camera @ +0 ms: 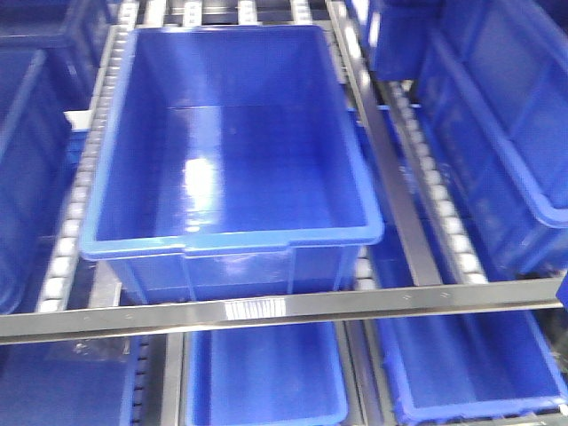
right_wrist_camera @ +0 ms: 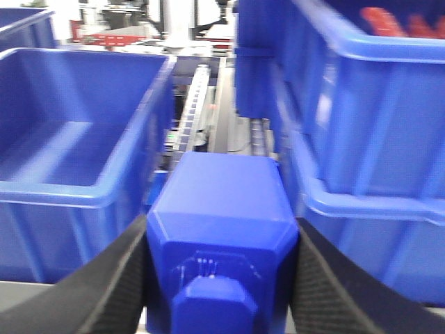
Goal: Pour parts from conveyor to right shelf
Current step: 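Turn toward the shelf and position above an empty blue bin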
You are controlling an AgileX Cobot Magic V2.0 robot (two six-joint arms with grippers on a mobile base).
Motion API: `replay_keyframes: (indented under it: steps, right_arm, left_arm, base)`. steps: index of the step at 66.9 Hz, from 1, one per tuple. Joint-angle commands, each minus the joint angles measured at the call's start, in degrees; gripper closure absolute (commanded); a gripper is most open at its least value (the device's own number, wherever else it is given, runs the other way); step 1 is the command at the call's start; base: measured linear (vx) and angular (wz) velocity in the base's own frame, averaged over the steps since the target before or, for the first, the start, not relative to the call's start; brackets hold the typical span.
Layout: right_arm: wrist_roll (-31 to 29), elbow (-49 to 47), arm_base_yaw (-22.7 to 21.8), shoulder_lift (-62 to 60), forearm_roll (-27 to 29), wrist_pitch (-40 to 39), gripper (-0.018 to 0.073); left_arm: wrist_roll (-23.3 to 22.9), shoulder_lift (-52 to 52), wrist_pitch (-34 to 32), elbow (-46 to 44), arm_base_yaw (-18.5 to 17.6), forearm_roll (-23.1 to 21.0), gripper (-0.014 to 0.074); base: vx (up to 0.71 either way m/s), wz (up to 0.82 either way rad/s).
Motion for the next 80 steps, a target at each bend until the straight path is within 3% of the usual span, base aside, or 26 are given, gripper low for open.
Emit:
replay_keyframes:
  steps: [1,80]
  right_arm:
    - [-0.4,-1.6,-0.3,0.7,0.2,-4.5,0.0568]
    - [-0.4,-1.6,-0.3,0.7,0.2,-4.5,0.0568]
  left_arm:
    - [-0.4,-0.3,-4.1,-1.5,0.1,-0.4,0.0603]
    - [-0.4,-0.3,-4.1,-1.5,0.1,-0.4,0.0603]
  base:
    - [0.03,0.26]
    - [0.12,0.05]
